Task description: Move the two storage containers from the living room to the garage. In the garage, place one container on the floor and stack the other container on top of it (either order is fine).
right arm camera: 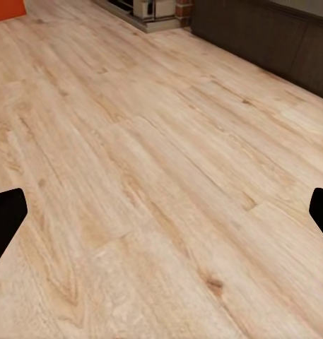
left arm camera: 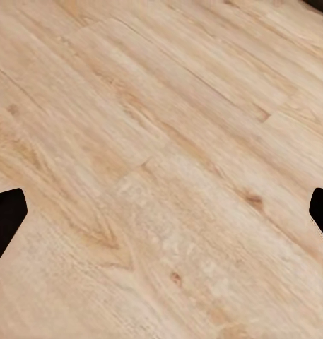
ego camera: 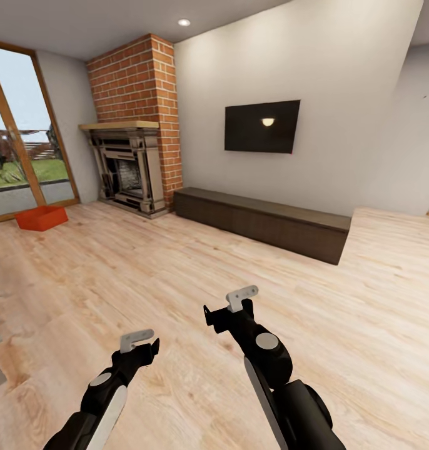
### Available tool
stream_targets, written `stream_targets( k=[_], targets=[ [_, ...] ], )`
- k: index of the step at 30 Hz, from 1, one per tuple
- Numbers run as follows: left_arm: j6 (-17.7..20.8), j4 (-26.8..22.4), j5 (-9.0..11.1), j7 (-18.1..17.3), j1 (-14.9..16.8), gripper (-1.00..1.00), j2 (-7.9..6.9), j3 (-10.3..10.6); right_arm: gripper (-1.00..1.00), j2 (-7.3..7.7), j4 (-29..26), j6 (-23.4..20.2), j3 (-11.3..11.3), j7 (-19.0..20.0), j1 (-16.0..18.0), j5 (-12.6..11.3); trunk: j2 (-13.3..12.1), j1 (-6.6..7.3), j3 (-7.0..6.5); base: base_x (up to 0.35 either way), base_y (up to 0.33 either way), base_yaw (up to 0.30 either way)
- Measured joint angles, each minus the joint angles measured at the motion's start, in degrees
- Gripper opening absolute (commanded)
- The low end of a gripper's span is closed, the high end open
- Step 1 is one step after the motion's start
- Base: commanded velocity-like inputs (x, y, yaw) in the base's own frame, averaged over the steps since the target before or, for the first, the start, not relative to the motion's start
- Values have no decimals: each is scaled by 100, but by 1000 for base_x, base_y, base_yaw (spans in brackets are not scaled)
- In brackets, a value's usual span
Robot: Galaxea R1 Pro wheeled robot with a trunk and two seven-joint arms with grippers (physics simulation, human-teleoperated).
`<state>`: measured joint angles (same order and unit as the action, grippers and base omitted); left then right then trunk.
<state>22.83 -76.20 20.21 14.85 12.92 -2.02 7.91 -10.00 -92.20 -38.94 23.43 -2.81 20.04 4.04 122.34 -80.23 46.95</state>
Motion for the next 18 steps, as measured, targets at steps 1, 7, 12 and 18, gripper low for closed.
stream_targets(
  k=[1, 7, 12, 18],
  targets=[
    [1, 0, 0, 0, 0, 100, 0, 0, 100, 0, 0, 0, -2, 0, 0, 0, 0, 0, 0, 338, -95, 0],
    [-1, 0, 0, 0, -2, 100, 0, 0, 100, 0, 0, 0, -4, 0, 0, 0, 0, 0, 0, 338, -94, 0],
    [-5, 0, 0, 0, 0, 100, 0, 0, 100, 0, 0, 0, -4, -1, 0, 0, 0, 0, 0, 338, -92, 0],
    [-4, 0, 0, 0, 0, 100, 0, 0, 100, 0, 0, 0, -4, -1, 0, 0, 0, 0, 0, 338, -73, 0]
  ],
)
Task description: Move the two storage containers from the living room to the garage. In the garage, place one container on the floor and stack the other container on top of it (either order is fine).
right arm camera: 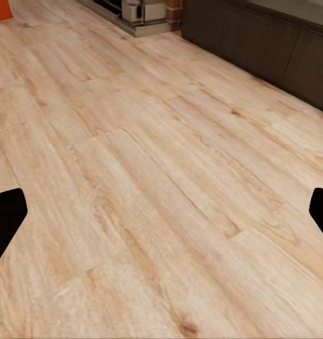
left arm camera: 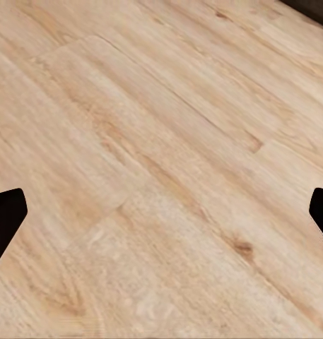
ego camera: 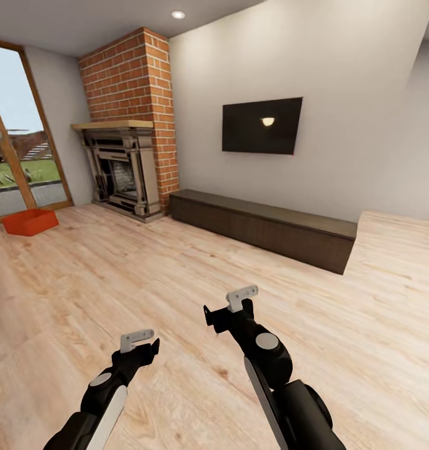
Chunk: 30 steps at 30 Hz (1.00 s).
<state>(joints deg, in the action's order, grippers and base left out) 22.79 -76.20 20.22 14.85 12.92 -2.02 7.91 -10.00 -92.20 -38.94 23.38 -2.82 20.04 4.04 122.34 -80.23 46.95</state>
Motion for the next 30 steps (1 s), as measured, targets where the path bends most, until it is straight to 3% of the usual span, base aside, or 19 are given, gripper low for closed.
stream_targets(
  k=[30],
  targets=[
    [0, 0, 0, 0, 0, 100, 0, 0, 100, 0, 0, 0, 1, 0, 0, 0, 0, 0, 0, 338, -4, 0]
  ],
)
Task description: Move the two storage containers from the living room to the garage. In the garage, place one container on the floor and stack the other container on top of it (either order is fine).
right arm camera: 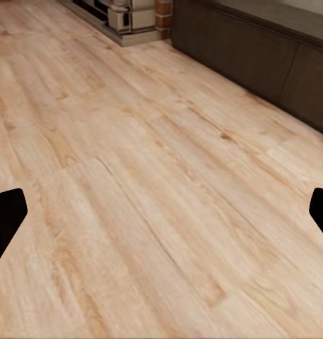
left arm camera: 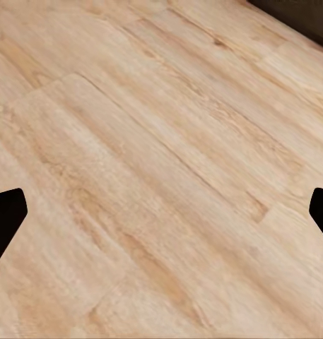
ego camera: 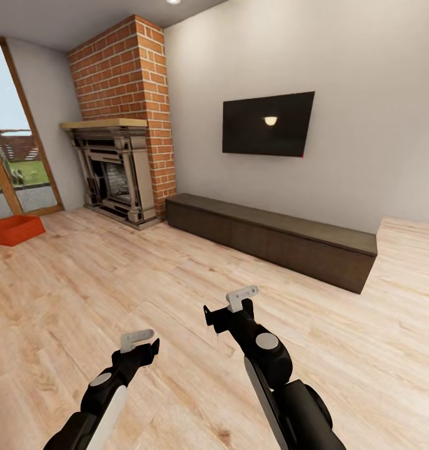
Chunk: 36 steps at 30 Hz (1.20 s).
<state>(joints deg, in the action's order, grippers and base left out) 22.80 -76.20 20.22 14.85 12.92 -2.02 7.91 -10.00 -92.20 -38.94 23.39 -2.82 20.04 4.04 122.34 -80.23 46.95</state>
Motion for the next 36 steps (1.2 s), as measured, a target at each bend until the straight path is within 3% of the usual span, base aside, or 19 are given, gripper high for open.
stream_targets(
  k=[36],
  targets=[
    [2, 70, 0, 0, 0, 100, 0, -7, 100, 0, 0, 0, 6, 1, 0, 0, 0, 0, 0, 338, 0, 0]
  ],
)
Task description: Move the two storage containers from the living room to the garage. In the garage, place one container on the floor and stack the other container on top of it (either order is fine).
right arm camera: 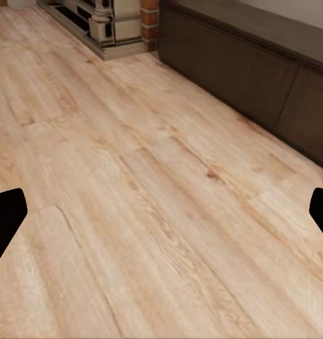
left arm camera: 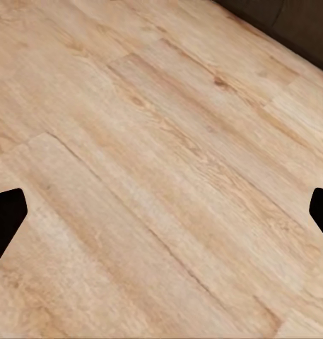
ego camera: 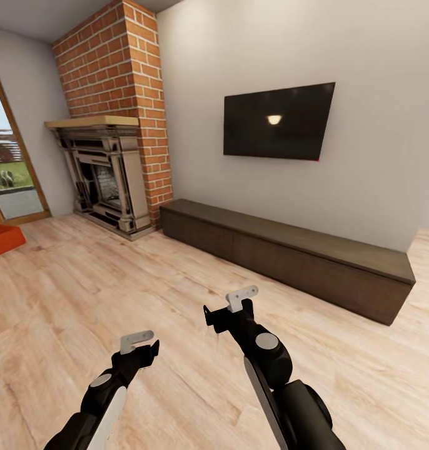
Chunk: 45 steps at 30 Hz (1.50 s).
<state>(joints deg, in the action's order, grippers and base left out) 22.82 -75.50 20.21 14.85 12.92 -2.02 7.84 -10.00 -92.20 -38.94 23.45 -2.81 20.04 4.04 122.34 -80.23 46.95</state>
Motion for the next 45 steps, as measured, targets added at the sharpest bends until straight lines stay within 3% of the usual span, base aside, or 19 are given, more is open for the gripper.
stream_targets(
  k=[27, 37, 45],
  targets=[
    [-1, 0, 0, 0, 0, 100, 0, 4, 100, 0, 0, 0, 1, -5, 0, 0, 0, 0, 0, 338, 4, 0],
    [3, 0, 0, 0, 0, 100, 0, -2, 100, 0, 0, 0, 2, -8, 0, 0, 0, 0, 0, 334, 131, 11],
    [3, 0, 0, 0, 0, 100, 0, -2, 100, 0, 0, 0, 2, -6, 0, 0, 0, 0, -10, 330, 174, 197]
  ],
)
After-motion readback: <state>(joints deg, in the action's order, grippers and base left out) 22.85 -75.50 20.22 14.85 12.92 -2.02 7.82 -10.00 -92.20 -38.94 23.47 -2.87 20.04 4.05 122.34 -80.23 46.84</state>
